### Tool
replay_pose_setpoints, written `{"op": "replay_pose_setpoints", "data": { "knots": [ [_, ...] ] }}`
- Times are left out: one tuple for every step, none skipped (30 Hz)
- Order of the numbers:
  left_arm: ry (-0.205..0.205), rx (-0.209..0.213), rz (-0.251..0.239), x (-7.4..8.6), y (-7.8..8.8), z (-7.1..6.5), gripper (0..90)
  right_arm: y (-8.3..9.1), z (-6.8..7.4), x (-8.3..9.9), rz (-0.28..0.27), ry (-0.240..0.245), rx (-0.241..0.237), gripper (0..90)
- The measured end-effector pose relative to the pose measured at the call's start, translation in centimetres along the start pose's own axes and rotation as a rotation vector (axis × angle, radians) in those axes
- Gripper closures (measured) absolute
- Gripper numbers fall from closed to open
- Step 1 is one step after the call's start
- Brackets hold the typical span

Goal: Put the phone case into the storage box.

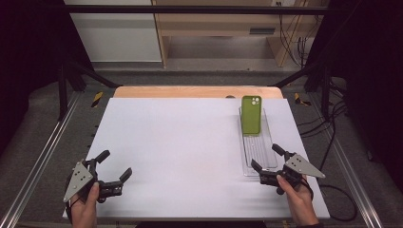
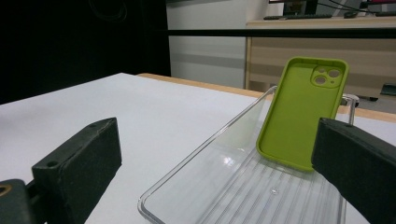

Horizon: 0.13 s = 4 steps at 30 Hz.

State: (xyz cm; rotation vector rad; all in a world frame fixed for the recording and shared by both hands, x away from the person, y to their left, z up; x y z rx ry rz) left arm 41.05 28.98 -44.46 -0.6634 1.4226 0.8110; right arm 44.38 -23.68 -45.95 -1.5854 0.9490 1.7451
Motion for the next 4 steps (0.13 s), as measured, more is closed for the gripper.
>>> {"op": "replay_pose_setpoints", "data": {
  "knots": [
    [-0.001,0.000,0.002,0.01,-0.02,-0.02,0.6,-0.01,0.00,0.01,0.000,-0.002,0.000,1.9],
    [-0.001,0.001,0.004,0.03,-0.03,-0.02,0.6,-0.01,-0.01,0.02,0.000,-0.009,-0.001,1.9],
    [-0.002,0.000,0.006,0.04,-0.05,-0.03,0.6,0.00,-0.07,0.04,-0.001,-0.009,0.000,1.9],
    [-0.002,0.001,0.007,0.05,-0.07,-0.03,0.6,0.05,-0.13,0.06,0.000,-0.009,0.002,2.0]
  ]
}}
Point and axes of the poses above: each handheld gripper's, and its own axes: y roughly backward along the jaws, x roughly out of its underside, z roughly to its left, the point moved 3 cm from there along -y, roughly forward along the jaws, and after that the axes turned 1 degree about z, right-handed, at the moved point
